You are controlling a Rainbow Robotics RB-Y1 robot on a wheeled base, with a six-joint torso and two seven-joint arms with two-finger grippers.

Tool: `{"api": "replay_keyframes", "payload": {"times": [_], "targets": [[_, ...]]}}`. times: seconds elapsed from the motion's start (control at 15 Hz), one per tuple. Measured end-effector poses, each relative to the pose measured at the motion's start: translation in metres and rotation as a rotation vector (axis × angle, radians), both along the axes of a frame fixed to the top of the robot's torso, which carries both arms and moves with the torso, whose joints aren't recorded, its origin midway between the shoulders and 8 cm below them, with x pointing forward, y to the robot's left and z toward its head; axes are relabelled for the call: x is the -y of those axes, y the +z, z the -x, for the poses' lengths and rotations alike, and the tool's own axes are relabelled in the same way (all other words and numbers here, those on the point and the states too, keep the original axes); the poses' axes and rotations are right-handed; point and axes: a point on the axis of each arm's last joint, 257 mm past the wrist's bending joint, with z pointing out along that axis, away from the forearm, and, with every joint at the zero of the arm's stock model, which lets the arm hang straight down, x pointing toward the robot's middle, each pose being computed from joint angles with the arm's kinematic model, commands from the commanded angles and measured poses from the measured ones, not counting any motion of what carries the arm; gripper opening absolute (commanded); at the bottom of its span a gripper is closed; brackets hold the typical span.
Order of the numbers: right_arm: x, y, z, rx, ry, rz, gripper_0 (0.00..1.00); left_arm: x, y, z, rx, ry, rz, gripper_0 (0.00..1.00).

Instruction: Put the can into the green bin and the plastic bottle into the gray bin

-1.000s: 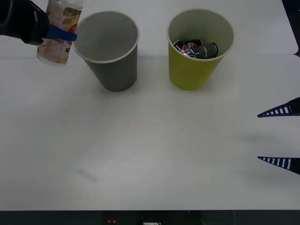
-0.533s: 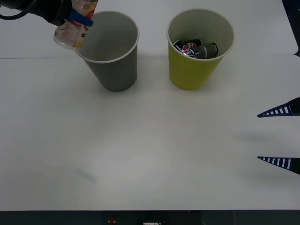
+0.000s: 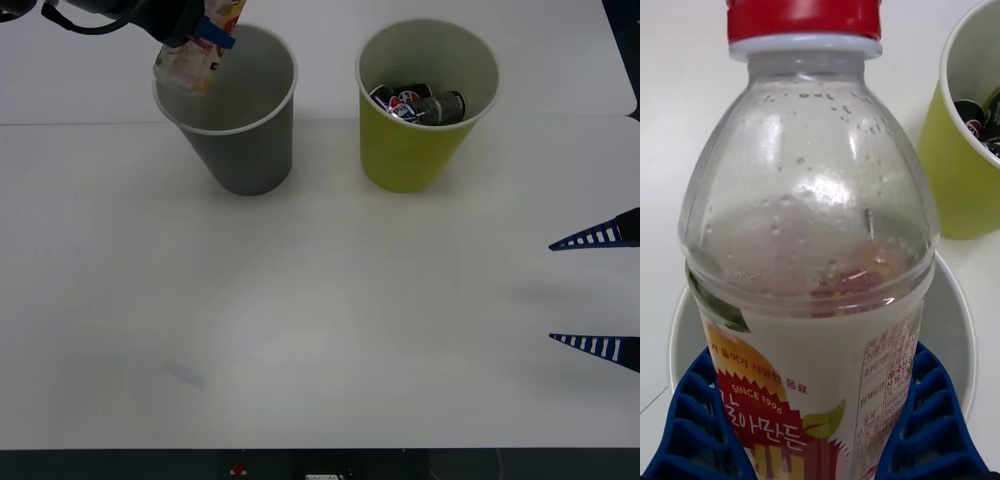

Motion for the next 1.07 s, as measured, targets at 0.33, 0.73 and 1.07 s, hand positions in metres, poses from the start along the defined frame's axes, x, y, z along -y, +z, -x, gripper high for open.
{"api": "replay_keyframes", "payload": {"times": [0.33, 0.73, 1.07], "targets": [[0.000, 0.000, 0.000, 0.000, 0.000, 0.000, 1.00, 0.005, -0.001, 0.002, 0.003, -0.022, -0.004, 1.00], [0.000, 0.000, 0.000, 0.000, 0.000, 0.000, 1.00, 0.002, -0.002, 0.016, 0.029, -0.124, 0.013, 1.00], [0.000, 0.000, 0.000, 0.000, 0.000, 0.000, 1.00, -0.027, -0.009, 0.044, 0.076, -0.228, 0.056, 1.00]]}}
